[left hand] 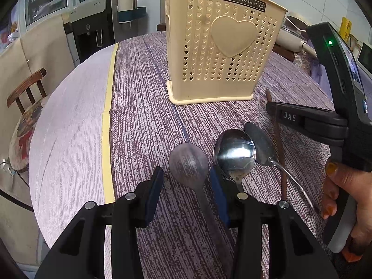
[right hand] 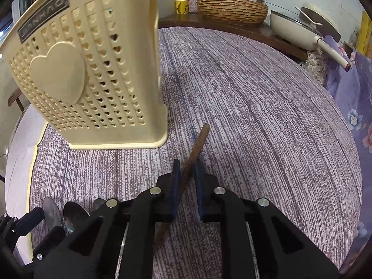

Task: Organize utensils
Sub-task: 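Grasp a silver spoon handle with the left tool while the right tool grasps the brown chopstick, then lift the spoon with the left tool while the right tool lifts the chopstick upright, then carry the spoon and chopstick over the cream holder with both tools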

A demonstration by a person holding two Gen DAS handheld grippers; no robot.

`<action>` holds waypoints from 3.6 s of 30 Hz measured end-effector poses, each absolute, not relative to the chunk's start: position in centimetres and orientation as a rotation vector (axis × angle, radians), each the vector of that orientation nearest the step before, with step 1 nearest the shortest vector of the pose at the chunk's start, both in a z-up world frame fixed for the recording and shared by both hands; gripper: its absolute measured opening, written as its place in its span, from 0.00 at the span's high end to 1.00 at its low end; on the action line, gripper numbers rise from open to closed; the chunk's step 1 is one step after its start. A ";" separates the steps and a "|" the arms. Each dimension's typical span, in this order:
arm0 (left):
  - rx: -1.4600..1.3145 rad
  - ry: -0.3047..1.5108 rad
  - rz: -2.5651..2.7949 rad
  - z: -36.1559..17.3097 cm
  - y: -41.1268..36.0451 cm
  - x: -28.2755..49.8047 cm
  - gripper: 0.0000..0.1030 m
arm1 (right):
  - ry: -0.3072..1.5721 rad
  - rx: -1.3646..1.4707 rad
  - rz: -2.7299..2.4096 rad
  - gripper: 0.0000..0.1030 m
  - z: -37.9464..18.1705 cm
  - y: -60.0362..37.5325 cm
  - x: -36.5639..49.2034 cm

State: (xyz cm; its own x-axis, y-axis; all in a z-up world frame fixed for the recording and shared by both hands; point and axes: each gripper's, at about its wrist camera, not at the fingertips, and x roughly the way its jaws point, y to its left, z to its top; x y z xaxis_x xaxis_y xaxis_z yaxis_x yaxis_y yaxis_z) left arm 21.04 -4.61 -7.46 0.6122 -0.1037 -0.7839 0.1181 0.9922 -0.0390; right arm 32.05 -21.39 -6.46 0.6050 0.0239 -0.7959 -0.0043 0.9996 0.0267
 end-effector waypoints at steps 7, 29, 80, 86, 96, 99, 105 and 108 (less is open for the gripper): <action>0.016 0.903 -0.123 -7.5 -4.7 21.0 0.59 | 0.917 0.032 0.009 0.87 -6.4 -21.3 32.6; -0.039 0.917 -0.128 -7.2 -4.0 21.8 0.67 | 0.906 0.146 0.031 0.90 -6.8 -22.4 32.3; -0.045 0.816 -0.137 -5.1 -4.8 22.4 0.65 | 0.818 0.241 0.050 0.91 -5.1 -23.8 31.4; -0.068 0.744 -0.155 -2.8 -3.9 21.9 0.65 | 0.709 0.256 0.086 0.91 -2.3 -24.2 29.4; -0.076 0.615 -0.169 1.0 -3.4 21.4 0.65 | 0.525 0.218 0.114 0.92 3.3 -24.4 25.6; -0.084 0.589 -0.164 1.7 -3.3 21.3 0.65 | 0.500 0.217 0.120 0.92 4.2 -24.8 25.0; -0.084 0.573 -0.169 2.2 -3.3 21.2 0.65 | 0.459 0.208 0.136 0.92 5.7 -25.1 23.6; -0.086 0.568 -0.170 2.4 -3.2 21.1 0.66 | 0.446 0.207 0.139 0.92 6.0 -25.1 23.2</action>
